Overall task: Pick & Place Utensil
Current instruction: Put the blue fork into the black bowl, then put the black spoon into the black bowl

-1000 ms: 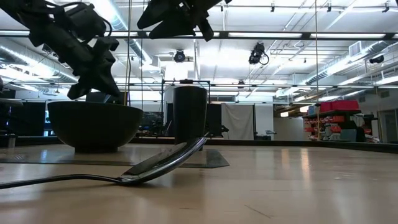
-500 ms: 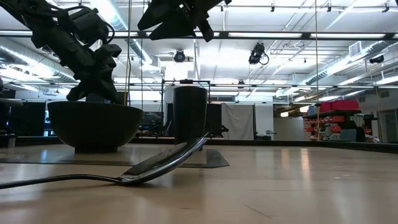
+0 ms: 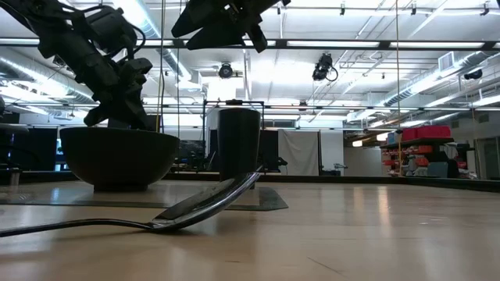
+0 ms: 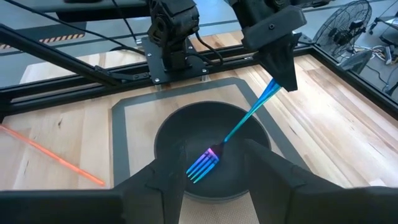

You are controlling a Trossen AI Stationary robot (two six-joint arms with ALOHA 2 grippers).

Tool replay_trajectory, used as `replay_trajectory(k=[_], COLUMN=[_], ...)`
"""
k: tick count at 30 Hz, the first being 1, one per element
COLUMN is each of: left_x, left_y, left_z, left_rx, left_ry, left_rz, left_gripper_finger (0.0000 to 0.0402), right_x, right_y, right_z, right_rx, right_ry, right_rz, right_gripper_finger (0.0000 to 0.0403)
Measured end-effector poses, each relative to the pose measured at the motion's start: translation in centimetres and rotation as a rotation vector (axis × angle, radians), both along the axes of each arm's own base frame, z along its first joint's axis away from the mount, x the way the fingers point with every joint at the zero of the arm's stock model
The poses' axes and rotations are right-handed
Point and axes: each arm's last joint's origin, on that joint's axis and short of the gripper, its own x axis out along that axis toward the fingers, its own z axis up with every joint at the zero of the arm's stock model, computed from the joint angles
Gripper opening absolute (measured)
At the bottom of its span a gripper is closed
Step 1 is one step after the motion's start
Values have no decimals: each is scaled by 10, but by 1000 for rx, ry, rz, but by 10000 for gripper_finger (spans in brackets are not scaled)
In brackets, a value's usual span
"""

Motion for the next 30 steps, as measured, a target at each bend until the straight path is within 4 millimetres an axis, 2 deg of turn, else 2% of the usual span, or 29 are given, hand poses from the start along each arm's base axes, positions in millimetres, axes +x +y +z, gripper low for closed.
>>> replay_trajectory(k=[5,11,17,20,24,27,30], left_x=[1,0,-1,-2,-5,-10,-15], left_y=[-3,-3,-3,-3,-5,-7,-10], left_z=[0,1,3,13,36,54,66], left_rx=[14,74,108,139,177,219,268], left_ry=[4,25,29,32,25,25,-4], left_rz=[-24,-70,-87,-97,-120,-118,-93], left_gripper_finger=[50,52,94,129,175,204,221], right_x=[0,-1,-2,-3,-1,1,6], right_y=[0,6,14,16,21,33,49], right_z=[0,0,0,-1,-5,-12,-28], right_rx=[-22,-46,-105,-103,-92,-119,-107], right_ry=[7,29,41,44,55,49,48], right_rz=[15,126,179,212,313,441,558], right_gripper_finger=[157,157,158,160,160,160,155])
